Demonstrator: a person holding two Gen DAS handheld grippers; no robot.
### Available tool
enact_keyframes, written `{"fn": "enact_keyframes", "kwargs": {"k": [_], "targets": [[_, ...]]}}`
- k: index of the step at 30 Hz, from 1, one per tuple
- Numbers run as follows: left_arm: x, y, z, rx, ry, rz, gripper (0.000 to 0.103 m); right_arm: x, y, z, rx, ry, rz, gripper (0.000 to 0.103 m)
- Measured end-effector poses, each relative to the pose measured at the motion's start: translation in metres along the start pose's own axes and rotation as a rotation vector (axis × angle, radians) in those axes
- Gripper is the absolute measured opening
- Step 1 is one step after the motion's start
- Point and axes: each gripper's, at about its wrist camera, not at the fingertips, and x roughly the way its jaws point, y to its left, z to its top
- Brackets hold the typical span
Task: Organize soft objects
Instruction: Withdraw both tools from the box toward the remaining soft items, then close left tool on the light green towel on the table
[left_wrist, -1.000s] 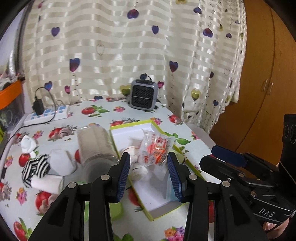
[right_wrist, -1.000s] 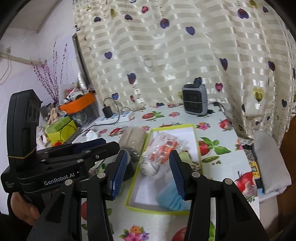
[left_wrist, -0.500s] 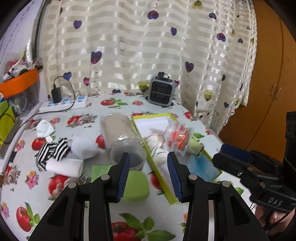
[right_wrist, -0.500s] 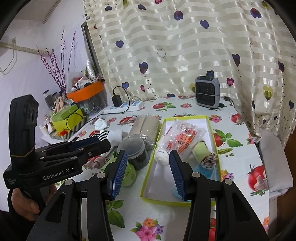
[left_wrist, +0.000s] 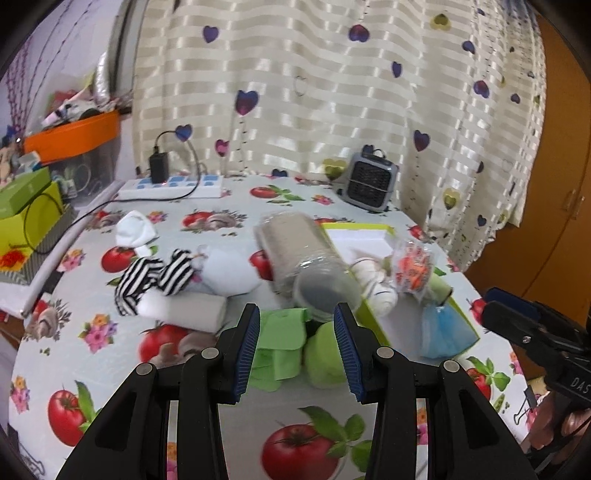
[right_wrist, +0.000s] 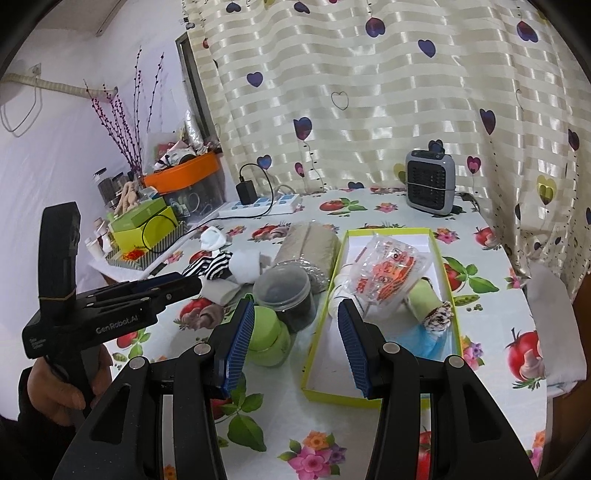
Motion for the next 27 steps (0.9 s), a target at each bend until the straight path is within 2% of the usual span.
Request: {"fn": "enact_keyframes", "kwargs": {"k": [10, 20, 27], "targets": [[0.013, 0.043, -0.015, -0.081, 0.061, 0.06, 0.041, 0.009, 0.008, -0.003, -0.009, 0.023, 0.016, 0.048], [0.041, 0.049, -0.028, -0.075, 0.149, 0.014, 0.043, 0.018, 0.012, -0.004, -0.018, 0.046, 0.022, 0.048], [0.07, 0.044, -0.037, -0.019, 0.219, 0.035, 0.043, 0.024, 0.01, -0.004, -0.009, 0.056, 0.02, 0.048]]}}
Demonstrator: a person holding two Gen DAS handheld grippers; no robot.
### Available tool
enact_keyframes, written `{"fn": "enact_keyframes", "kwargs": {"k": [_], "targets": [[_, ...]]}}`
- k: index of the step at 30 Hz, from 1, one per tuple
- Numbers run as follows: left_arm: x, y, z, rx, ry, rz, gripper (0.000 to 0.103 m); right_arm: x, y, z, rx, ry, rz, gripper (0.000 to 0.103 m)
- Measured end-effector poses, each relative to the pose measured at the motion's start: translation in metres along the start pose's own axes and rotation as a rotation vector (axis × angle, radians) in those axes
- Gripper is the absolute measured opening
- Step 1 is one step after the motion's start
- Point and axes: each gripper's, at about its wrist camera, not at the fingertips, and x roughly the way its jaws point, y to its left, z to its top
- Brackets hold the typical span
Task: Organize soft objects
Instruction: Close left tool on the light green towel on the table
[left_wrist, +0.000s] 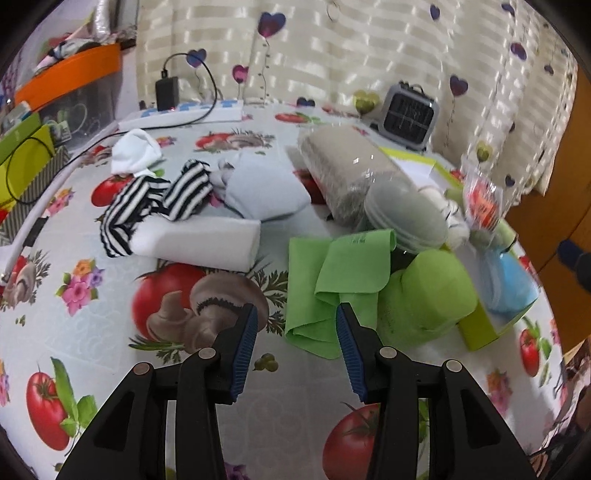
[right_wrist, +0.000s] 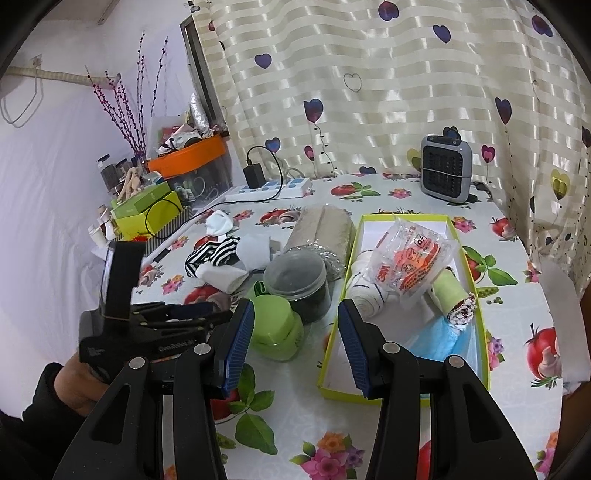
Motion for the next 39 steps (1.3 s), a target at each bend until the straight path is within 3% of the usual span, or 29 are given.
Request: {"fn": "enact_keyframes", "kwargs": {"k": [11, 16, 21, 26, 39], "targets": [[0.027, -0.016, 0.006, 0.087, 0.053, -0.016, 0.047, 0.01, -0.002, 0.002, 0.006, 0.016, 0.002, 0.048], [0.033, -0.027, 0.007, 0.149, 0.044, 0.035, 0.047, 0.013, -0.002, 0.002, 0.007, 0.021, 0.003, 0.048], [0.034, -0.029, 0.006, 0.161, 0.028, 0.067, 0.03, 0.013, -0.001, 0.003, 0.007, 0.021, 0.002, 0.048], [0.03, -0.017, 0.007, 0.105, 0.023, 0.103, 0.019, 0.012, -0.001, 0.002, 0.007, 0.015, 0.004, 0.048], [0.01, 0.019, -0.008, -0.003, 0.002, 0.155, 0.009, 0.005, 0.009, 0.001, -0.01, 0.005, 0.016, 0.048]]}}
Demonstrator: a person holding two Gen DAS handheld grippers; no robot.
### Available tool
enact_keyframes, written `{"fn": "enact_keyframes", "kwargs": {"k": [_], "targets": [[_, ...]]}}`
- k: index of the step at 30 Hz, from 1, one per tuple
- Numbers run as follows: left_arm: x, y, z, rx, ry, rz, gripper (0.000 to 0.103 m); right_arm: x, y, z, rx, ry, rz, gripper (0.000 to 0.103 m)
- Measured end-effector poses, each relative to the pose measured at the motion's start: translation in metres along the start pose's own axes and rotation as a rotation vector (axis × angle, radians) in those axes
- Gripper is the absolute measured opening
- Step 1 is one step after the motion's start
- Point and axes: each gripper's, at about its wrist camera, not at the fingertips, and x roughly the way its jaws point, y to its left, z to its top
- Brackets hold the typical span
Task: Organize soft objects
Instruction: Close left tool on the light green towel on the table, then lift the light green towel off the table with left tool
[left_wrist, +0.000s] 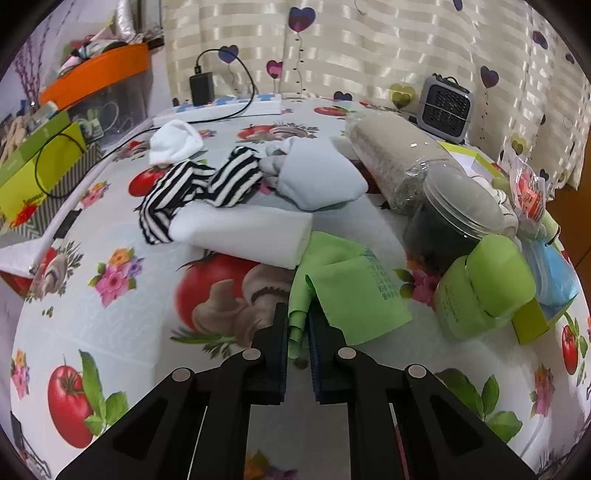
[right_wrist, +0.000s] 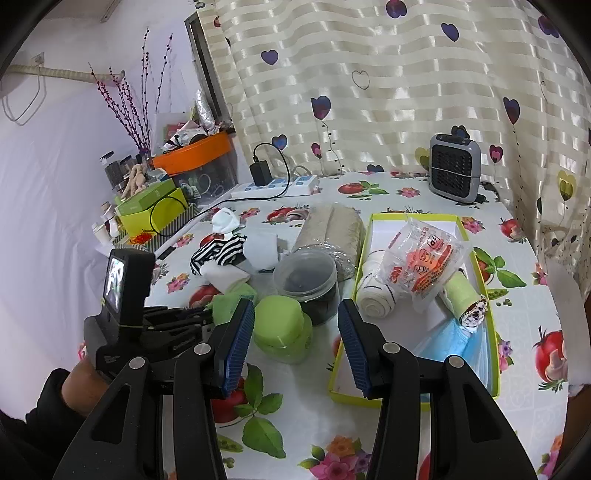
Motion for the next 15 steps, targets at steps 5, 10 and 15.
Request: {"fn": "enact_keyframes", "kwargs": {"k": [5, 10, 15], "targets": [[-0.012, 0.014, -0.006, -0.032, -0.02, -0.002, 0.008, 0.001, 0.004, 0.0, -0.006, 0.003, 0.003, 0.048], [-0.023, 0.03, -0.009, -0.063, -0.043, -0.008, 0.007, 0.004, 0.01, 0.001, -0.017, 0.008, 0.012, 0.048], [-0.038, 0.042, -0.01, -0.09, -0.074, -0.016, 0.007, 0.007, 0.018, 0.004, -0.035, 0.014, 0.021, 0.048]]}}
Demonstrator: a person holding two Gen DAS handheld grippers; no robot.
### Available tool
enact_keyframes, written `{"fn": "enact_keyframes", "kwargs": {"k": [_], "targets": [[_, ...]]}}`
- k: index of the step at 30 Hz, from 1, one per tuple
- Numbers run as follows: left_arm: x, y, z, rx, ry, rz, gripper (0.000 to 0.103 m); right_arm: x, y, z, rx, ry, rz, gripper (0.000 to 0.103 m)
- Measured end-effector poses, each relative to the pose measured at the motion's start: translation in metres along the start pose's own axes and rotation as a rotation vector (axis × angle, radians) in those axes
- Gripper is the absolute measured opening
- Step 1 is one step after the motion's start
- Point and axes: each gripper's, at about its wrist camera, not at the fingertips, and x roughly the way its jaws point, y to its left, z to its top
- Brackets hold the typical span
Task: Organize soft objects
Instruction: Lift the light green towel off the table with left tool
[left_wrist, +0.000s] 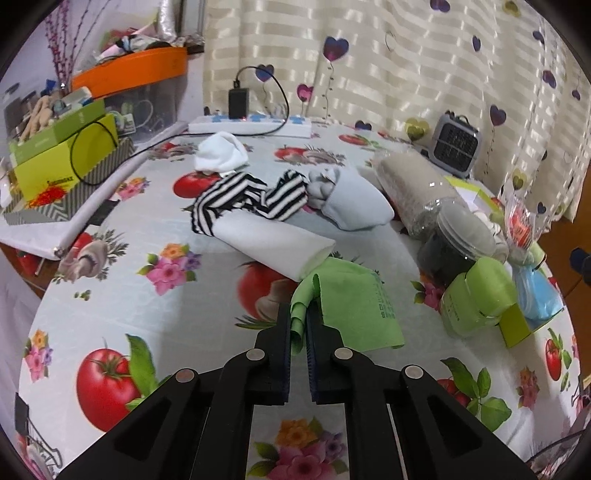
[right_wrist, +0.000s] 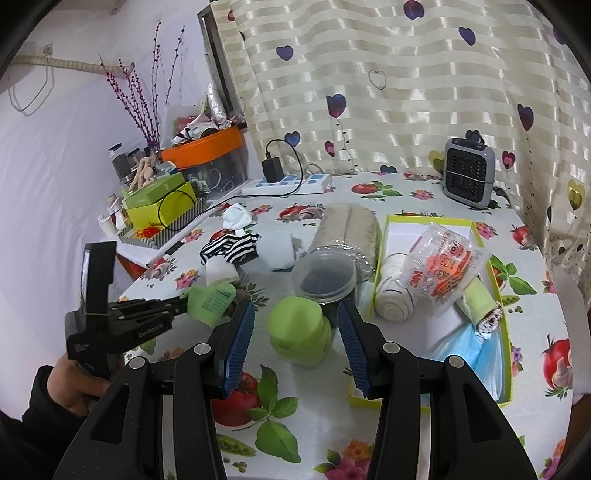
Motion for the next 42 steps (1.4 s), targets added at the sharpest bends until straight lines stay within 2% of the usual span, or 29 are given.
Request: {"fn": "enact_keyframes", "kwargs": {"k": [12, 17, 19, 21, 25, 30, 35, 38, 41, 42], "targets": [[-0.038, 0.021, -0.008, -0.045, -0.048, -0.047, 0.007, 0.035, 0.043, 0.013, -0.11, 0.048, 0.063, 0.048], [-0.034, 0.034, -0.011, -0.069, -0.034, -0.02, 0.008, 0.05, 0.062, 0.014, -0.144, 0.067, 0.105, 0.048], [-0.031, 0.035, -0.012, -0.07, -0.027, -0.027, 0.017, 0.05, 0.065, 0.014, -0.151, 0.068, 0.108, 0.048], [-0.026, 0.036, -0.013, -0.068, -0.006, -0.04, 0.047, 0.051, 0.067, 0.013, -0.155, 0.069, 0.105, 0.048], [-0.014, 0.033, -0.02, -0.045, 0.035, -0.078, 0.053, 0.051, 0.068, 0.013, -0.157, 0.069, 0.106, 0.048], [0.002, 0.022, -0.028, -0.019, 0.082, -0.073, 0.056, 0.053, 0.072, 0.013, -0.168, 0.075, 0.11, 0.048], [0.009, -0.001, -0.029, 0.072, 0.078, 0.016, 0.057, 0.056, 0.077, 0.014, -0.175, 0.08, 0.112, 0.048], [0.012, -0.007, -0.028, 0.096, 0.075, 0.032, 0.054, 0.056, 0.078, 0.014, -0.179, 0.079, 0.106, 0.048], [0.012, -0.005, -0.026, 0.086, 0.068, 0.036, 0.026, 0.056, 0.077, 0.015, -0.177, 0.08, 0.098, 0.048], [0.011, -0.004, -0.026, 0.084, 0.065, 0.041, 0.021, 0.057, 0.078, 0.015, -0.177, 0.081, 0.097, 0.048]]}}
